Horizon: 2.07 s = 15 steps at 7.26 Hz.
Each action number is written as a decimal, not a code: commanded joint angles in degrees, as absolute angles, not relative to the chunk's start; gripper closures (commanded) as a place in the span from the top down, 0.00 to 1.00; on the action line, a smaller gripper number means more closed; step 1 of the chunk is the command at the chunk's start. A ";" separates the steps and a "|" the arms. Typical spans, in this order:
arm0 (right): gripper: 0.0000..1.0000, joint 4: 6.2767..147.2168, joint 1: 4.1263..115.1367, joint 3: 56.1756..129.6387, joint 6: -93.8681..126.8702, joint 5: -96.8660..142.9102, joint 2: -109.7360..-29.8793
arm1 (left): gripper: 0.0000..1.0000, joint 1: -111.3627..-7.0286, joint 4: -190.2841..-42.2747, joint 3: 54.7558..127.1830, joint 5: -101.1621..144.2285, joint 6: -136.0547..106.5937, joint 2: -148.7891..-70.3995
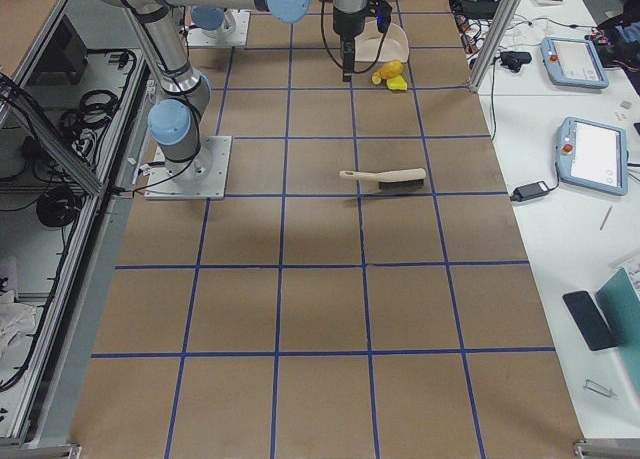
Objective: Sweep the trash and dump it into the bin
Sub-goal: 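Lower the left gripper onto the dustpan handle while the right gripper descends to the brush, then close the left gripper on the dustpan handle while the right grasps the brush handle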
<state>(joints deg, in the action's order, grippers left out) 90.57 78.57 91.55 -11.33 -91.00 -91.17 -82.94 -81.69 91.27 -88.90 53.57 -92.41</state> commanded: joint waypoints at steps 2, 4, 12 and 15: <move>1.00 99.11 71.73 95.62 -17.31 -91.32 -85.10 | 1.00 -78.41 -76.48 91.32 -89.21 81.85 -99.64; 1.00 104.39 71.63 95.71 -17.23 -91.49 -79.22 | 1.00 -77.87 -70.07 90.45 -92.08 92.67 -105.70; 1.00 107.49 71.10 96.41 -20.83 -95.36 -68.82 | 1.00 -77.87 -59.77 88.51 -91.95 106.61 -117.59; 0.94 109.07 70.93 98.43 -21.00 -95.62 -67.59 | 1.00 -77.70 -59.59 87.63 -90.70 104.86 -119.87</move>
<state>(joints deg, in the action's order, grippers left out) 108.74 71.01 97.82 -20.90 -95.45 -67.87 -77.81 -59.67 87.76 -91.09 105.71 -118.89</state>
